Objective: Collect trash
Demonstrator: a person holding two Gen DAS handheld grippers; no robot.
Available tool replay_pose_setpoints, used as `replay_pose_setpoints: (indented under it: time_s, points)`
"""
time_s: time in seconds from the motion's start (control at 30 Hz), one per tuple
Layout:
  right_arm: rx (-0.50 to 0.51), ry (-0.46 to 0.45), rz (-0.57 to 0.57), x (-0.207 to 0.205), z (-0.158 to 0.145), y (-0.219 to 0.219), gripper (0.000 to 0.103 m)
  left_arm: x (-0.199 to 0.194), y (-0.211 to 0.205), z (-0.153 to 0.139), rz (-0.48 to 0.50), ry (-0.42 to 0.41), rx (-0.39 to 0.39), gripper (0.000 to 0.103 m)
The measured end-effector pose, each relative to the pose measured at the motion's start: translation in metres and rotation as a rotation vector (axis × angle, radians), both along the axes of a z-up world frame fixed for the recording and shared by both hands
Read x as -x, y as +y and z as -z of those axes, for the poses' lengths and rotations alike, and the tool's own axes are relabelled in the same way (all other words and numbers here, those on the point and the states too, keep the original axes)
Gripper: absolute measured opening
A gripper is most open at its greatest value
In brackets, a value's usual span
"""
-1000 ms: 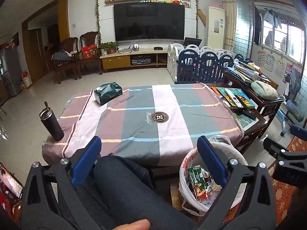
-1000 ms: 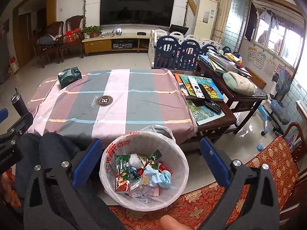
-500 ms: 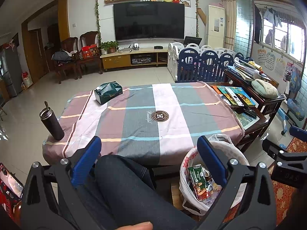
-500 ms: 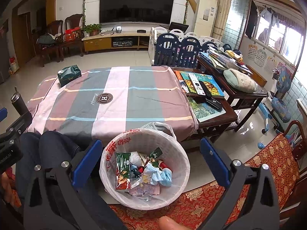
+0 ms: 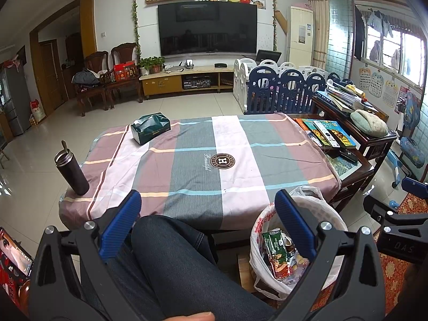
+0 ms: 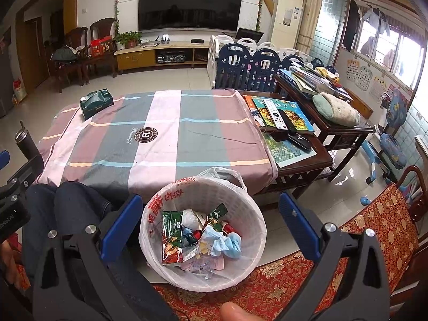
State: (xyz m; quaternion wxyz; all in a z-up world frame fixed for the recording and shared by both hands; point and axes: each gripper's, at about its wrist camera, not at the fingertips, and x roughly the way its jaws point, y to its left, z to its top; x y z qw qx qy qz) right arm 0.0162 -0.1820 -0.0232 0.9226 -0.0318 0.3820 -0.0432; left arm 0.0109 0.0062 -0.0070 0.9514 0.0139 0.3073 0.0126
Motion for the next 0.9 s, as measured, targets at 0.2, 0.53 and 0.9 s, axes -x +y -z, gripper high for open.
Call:
replay_pose_setpoints:
  time_s: [0.2,0.53,0.9]
  points:
    - [-0.001,0.000,0.000,-0.0001,-0.0002,-0.0002,0.099,-0.0003,-0.0010,0.0005,0.000,0.001,-0.001,0.099]
    - [-0.001,0.001,-0.001,-0.0003,-0.0004,-0.0001,0.099,-0.0003,-0.0022,0.0022,0.002,0.003,0.000,0.099]
    - [-0.001,0.002,0.000,-0.0001,0.0010,-0.0003,0.099,0.0003,-0.0028,0.0037,0.004,0.007,0.007,0.099]
